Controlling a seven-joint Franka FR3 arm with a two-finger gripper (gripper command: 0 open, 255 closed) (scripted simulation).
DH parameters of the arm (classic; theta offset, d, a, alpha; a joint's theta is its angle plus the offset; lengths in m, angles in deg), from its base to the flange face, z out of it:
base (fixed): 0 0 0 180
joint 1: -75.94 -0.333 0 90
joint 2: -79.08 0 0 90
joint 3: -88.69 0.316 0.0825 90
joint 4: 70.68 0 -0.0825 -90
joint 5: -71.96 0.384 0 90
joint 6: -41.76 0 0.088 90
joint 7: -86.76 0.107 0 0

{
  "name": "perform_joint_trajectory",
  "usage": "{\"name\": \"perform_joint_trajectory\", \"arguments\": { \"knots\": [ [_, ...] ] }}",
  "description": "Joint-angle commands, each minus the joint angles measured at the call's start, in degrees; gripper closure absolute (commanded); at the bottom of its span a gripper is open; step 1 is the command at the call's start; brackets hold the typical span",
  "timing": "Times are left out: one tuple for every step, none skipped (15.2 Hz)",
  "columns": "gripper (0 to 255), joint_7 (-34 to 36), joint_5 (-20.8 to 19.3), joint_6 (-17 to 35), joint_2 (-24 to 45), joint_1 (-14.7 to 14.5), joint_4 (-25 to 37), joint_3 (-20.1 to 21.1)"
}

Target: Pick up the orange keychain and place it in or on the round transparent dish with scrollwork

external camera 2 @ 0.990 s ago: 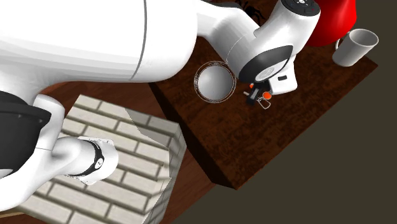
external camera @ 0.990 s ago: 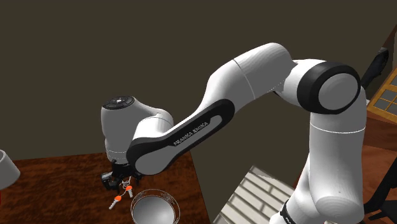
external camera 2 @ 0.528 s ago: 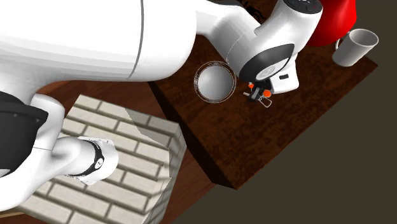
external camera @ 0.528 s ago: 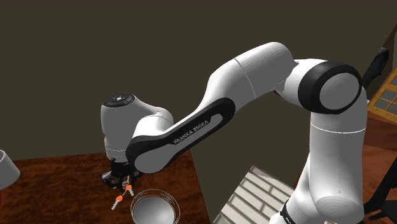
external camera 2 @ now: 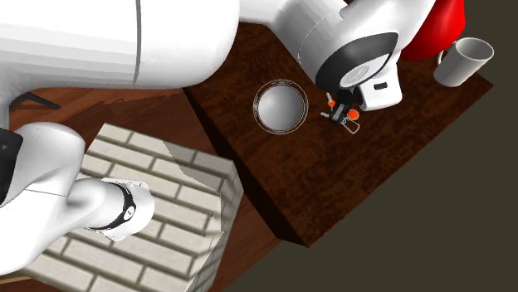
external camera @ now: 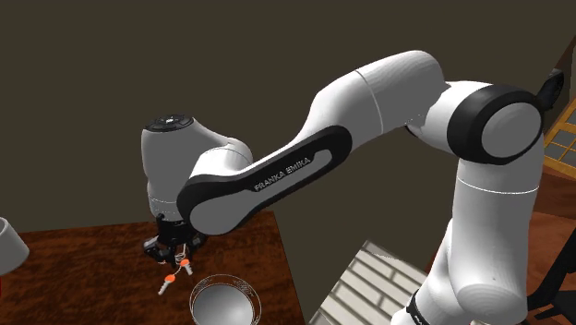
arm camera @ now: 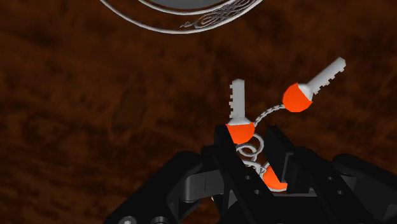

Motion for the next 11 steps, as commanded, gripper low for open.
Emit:
{"name": "perform_joint_trajectory", "arguments": {
  "knots": [
    [255, -0.35, 0.5, -1.29, -0.65, 0.12, 0.71, 0.2],
    [255, -0.53, 0.74, -1.95, -0.98, 0.18, 1.09, 0.29],
    [255, -0.69, 0.98, -2.61, -1.29, 0.24, 1.49, 0.37],
    [255, -0.86, 1.2, -3.27, -1.59, 0.29, 1.89, 0.45],
    [255, -1.01, 1.42, -3.94, -1.88, 0.34, 2.32, 0.53],
    [255, -1.16, 1.63, -4.61, -2.16, 0.38, 2.75, 0.6],
    [255, -1.31, 1.83, -5.29, -2.43, 0.42, 3.2, 0.66],
    [255, -1.45, 2.02, -5.97, -2.68, 0.46, 3.66, 0.73],
    [255, -1.59, 2.2, -6.65, -2.93, 0.49, 4.14, 0.79],
    [255, -1.72, 2.38, -7.34, -3.16, 0.52, 4.63, 0.84],
    [255, -1.85, 2.55, -8.03, -3.38, 0.54, 5.14, 0.9]
  ]
}}
